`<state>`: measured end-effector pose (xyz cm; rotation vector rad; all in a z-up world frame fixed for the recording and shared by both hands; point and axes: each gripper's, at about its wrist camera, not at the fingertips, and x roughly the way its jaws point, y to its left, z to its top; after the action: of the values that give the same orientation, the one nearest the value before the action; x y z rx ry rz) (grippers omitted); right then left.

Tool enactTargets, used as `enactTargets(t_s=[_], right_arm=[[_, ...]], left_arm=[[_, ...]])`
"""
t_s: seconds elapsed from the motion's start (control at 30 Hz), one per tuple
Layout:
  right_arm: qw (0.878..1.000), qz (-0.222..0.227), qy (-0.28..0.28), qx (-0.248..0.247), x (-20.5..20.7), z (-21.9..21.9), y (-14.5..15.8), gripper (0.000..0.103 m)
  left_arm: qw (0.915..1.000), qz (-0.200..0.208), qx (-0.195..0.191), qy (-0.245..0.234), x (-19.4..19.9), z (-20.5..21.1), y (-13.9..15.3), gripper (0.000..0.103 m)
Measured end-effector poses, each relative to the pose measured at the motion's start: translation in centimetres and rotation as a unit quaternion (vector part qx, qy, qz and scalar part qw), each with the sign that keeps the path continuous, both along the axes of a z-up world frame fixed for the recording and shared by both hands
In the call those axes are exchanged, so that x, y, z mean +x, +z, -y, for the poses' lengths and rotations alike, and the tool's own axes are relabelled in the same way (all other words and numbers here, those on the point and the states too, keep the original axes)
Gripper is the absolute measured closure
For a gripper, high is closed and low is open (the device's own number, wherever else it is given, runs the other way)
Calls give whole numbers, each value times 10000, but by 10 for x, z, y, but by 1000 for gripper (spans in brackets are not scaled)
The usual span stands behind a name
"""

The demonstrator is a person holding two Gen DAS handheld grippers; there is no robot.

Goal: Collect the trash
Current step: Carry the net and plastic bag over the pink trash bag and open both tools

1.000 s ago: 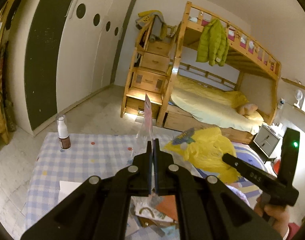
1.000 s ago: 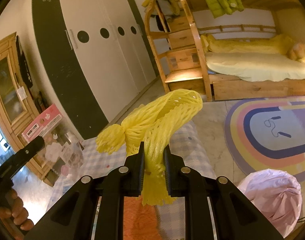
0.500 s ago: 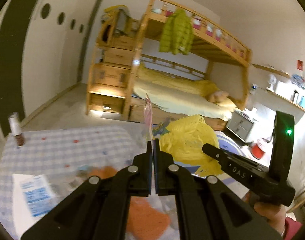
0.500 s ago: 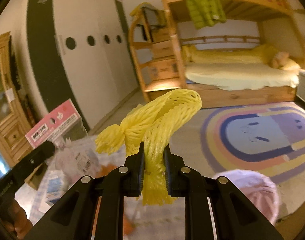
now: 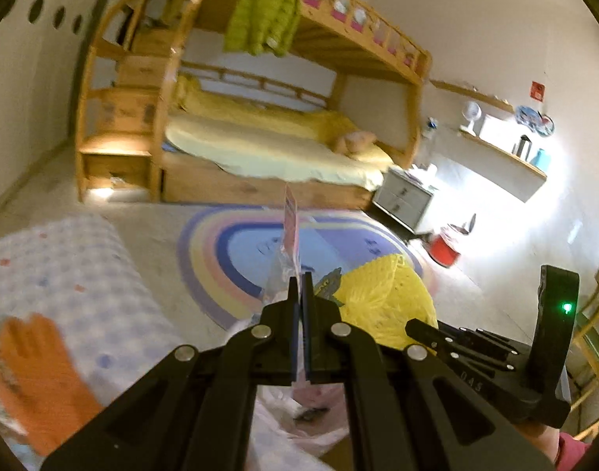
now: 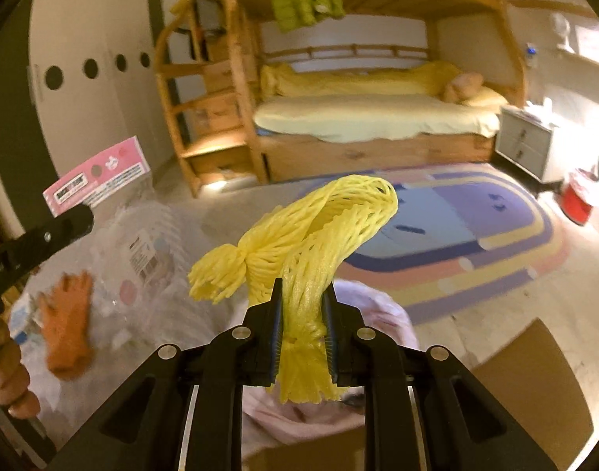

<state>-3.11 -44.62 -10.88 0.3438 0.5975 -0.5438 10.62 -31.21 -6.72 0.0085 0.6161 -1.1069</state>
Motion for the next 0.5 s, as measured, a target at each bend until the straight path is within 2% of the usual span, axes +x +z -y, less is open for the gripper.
enactTargets(t_s=[0.17,0.4,0.43,0.47,0.5], right_arm=[[9997,-238,-44,80,-7,14,-17,84],[9985,-526,9,136,-5,21,-39,79],[9982,-578,20,155,-4,21,-43,76],[9981,-597,30,162,-3,22,-44,72],[9978,-636,45,177,-1,23,-48,69]], left_arm=[[9989,-249,216,-338,-2,32,-21,103],[9979,-326,372,-427,-1,48,-36,103],[9977,-364,406,-410,1,49,-38,97],[9976,-392,426,-386,2,50,-39,81],[9976,-422,427,-347,3,51,-40,70]])
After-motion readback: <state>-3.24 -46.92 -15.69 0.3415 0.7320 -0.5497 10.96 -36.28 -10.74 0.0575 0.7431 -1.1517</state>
